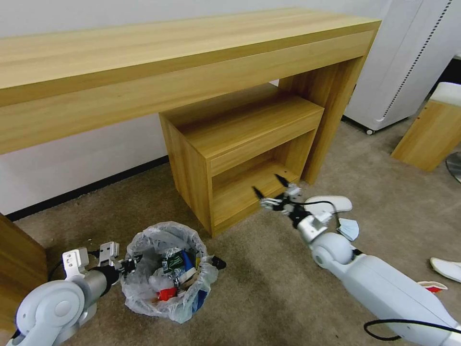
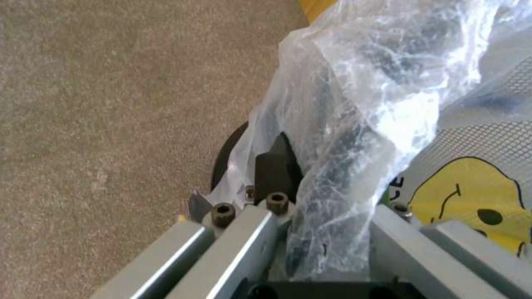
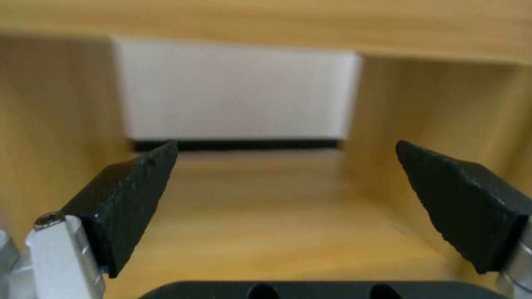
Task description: Pick up the trash bin and place the garbage on the floor into it.
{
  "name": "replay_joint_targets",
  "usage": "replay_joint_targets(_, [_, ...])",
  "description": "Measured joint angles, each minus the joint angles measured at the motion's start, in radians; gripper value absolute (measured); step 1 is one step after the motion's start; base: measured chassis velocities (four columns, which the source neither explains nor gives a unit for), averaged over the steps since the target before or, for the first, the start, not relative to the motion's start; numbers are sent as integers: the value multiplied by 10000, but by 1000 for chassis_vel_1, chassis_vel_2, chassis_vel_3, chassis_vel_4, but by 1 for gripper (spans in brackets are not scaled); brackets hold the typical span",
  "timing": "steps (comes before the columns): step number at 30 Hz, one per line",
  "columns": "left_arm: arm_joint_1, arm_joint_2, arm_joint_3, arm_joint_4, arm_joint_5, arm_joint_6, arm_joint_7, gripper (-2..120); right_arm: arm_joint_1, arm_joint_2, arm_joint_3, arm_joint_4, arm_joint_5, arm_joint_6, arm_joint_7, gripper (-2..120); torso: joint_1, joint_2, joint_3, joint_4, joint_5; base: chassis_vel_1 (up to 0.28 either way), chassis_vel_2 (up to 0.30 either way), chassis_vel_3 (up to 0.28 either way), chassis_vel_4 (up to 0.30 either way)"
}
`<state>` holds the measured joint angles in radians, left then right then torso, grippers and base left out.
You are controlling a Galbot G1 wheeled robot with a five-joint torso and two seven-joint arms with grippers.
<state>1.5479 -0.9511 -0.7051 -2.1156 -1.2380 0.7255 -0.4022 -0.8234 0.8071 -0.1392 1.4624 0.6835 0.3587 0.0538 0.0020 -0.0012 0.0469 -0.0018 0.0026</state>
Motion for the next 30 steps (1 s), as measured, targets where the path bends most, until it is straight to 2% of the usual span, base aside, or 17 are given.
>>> replay_joint_targets(4, [-6, -39, -21, 0, 16, -10, 16, 0, -410, -149, 422, -125, -122, -48, 230, 100, 0, 0, 0, -2, -2, 0, 0, 0, 0])
replay_joint_targets(7, [-58, -97, -15, 2, 21, -29, 23, 0, -1151, -252, 1291, -210, -564, -210, 761, 100, 0, 0, 0, -2, -1, 0, 0, 0, 0])
replay_joint_targets(16, [-72, -143, 41, 54, 47, -34, 44, 0, -2052, -351, 2365, -344, -700, -480, 1182, 100, 0, 0, 0, 0, -3, 0, 0, 0, 0])
replay_joint_targets(30, [-29, -252, 42, -66, 128, -36, 77, 0, -2393, -210, 2694, -313, -955, -579, 1124, 100, 0, 0, 0, 1, -4, 0, 0, 0, 0])
